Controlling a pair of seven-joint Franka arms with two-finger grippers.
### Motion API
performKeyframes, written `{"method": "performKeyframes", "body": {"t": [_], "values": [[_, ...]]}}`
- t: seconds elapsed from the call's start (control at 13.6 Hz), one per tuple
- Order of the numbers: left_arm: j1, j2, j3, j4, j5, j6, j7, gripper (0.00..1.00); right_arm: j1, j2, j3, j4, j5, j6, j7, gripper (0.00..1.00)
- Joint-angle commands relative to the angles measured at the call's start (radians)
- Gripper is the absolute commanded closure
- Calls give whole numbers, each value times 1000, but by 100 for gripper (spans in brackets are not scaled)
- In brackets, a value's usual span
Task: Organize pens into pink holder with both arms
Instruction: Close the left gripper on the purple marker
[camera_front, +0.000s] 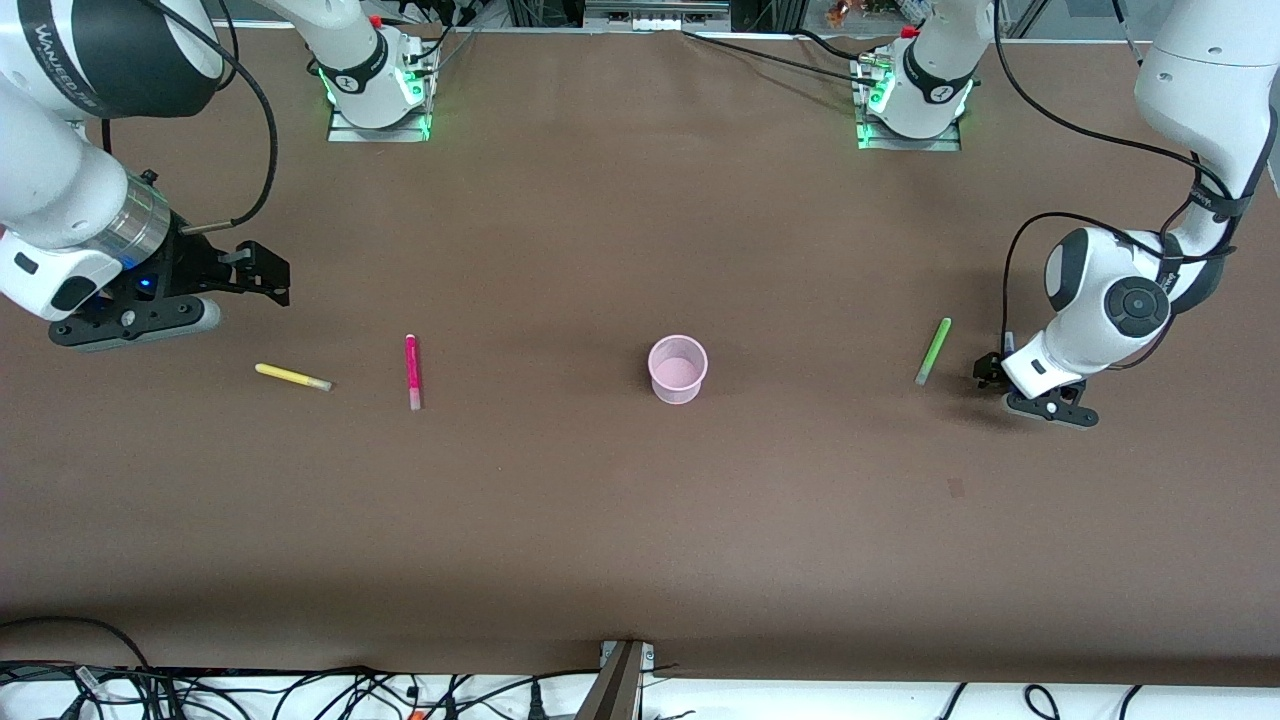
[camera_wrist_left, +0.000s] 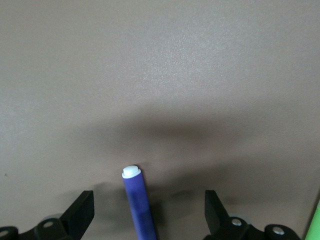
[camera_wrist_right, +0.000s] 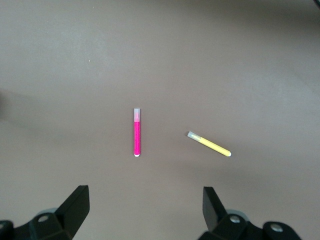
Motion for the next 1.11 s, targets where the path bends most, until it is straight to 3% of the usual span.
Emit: {"method": "performKeyframes", "body": {"t": [0.0, 0.07, 0.22, 0.59, 0.66, 0.88, 1.03], "values": [[9, 5, -8, 6, 21, -5, -28, 37, 5, 41, -4, 17, -10, -16, -11, 0], [9, 6, -8, 7, 21, -5, -50, 48, 5, 49, -4, 14, -10, -31, -7, 0], [7, 6, -7, 9, 21, -5, -47, 59, -6, 49, -5, 13, -7, -62, -1, 0], [13, 23, -7, 20, 21, -2, -48, 62, 5, 49, -4, 23, -17, -39, -1, 0], [12, 22, -7, 20, 21, -3, -47, 66, 5, 52, -4, 23, -16, -22, -1, 0], [9, 22, -8, 21, 21, -3, -54, 98, 6, 78, -2, 23, -13, 3, -15, 0], [5, 20, -8, 23, 22, -3, -47, 100, 20, 76, -1, 20, -13, -5, -15, 0]]}}
